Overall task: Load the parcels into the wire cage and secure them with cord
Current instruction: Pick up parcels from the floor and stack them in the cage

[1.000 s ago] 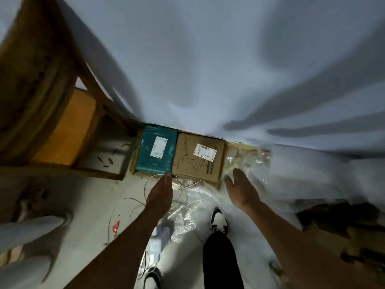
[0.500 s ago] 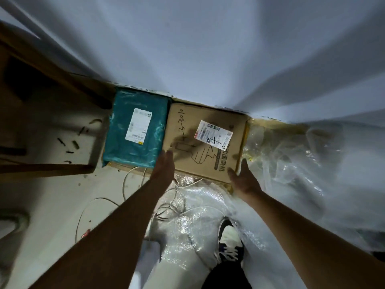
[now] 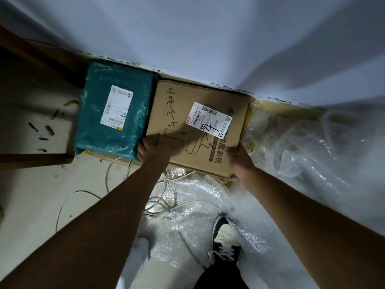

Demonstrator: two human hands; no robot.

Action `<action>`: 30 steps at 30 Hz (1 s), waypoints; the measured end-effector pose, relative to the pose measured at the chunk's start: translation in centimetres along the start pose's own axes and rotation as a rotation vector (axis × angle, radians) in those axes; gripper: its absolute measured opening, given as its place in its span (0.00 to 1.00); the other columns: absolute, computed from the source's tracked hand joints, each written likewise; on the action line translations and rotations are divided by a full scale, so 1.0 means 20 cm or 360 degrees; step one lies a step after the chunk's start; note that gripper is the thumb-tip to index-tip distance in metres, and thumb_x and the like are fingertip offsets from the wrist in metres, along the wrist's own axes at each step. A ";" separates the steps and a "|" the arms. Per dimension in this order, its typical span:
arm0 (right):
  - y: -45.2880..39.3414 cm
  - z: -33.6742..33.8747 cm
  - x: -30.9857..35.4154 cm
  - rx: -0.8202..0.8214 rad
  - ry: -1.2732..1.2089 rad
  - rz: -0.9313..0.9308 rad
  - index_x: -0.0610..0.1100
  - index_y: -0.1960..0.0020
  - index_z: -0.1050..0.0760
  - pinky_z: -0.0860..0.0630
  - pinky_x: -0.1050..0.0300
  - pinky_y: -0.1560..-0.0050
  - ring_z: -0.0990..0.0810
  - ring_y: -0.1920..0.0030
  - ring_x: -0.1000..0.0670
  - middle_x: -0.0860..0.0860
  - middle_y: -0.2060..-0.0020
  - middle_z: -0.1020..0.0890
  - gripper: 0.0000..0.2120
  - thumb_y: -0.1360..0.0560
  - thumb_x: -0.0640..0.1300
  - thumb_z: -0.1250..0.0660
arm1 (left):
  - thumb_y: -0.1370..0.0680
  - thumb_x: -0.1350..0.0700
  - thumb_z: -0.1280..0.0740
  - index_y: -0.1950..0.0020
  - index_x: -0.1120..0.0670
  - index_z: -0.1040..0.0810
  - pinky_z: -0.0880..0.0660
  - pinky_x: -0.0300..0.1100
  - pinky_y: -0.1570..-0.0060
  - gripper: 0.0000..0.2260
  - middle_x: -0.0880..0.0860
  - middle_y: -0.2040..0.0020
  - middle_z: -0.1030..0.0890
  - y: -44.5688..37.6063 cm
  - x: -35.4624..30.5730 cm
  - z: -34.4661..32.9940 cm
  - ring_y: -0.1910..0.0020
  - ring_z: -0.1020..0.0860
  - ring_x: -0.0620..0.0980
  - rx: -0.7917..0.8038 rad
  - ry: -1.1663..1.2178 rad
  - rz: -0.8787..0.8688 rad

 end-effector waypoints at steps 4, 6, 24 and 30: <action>-0.02 0.00 -0.03 0.0025 -0.0055 -0.0002 0.60 0.30 0.31 0.18 0.44 0.51 0.19 0.44 0.44 0.52 0.42 0.19 0.15 0.17 0.56 0.41 | 0.19 0.36 0.40 0.17 0.53 0.45 0.44 0.53 0.24 0.36 0.60 0.19 0.42 -0.09 0.05 0.00 0.22 0.41 0.62 0.0076 0.0032 0.0180; -0.01 0.00 -0.05 0.0014 -0.0088 0.0014 0.59 0.31 0.30 0.18 0.40 0.46 0.18 0.45 0.45 0.51 0.41 0.18 0.14 0.16 0.55 0.42 | 0.20 0.35 0.39 0.18 0.51 0.42 0.41 0.56 0.25 0.36 0.61 0.20 0.40 -0.10 0.06 0.03 0.24 0.38 0.63 0.0113 0.0019 0.0168; 1.04 0.35 0.12 -0.0035 -0.0240 0.0010 0.67 0.44 0.23 0.20 0.63 0.69 0.14 0.60 0.58 0.62 0.58 0.14 0.19 0.15 0.43 0.44 | 0.26 0.61 0.28 0.44 0.50 0.26 0.29 0.44 0.61 0.14 0.48 0.52 0.19 0.73 -0.02 0.81 0.58 0.21 0.49 0.0182 0.0230 -0.0271; 2.07 0.47 0.54 -0.0025 -0.0394 0.0158 0.56 0.44 0.23 0.18 0.58 0.69 0.13 0.60 0.57 0.59 0.61 0.14 0.12 0.15 0.40 0.41 | 0.23 0.57 0.28 0.40 0.53 0.26 0.23 0.50 0.53 0.14 0.54 0.47 0.19 1.35 -0.32 1.67 0.50 0.20 0.58 0.0226 0.0077 -0.0491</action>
Point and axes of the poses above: each hand's wrist, its own y-axis away from the middle knuckle, its own z-axis out of the back of the hand, x = y × z, the point moved 4 cm from there along -y, towards the middle knuckle
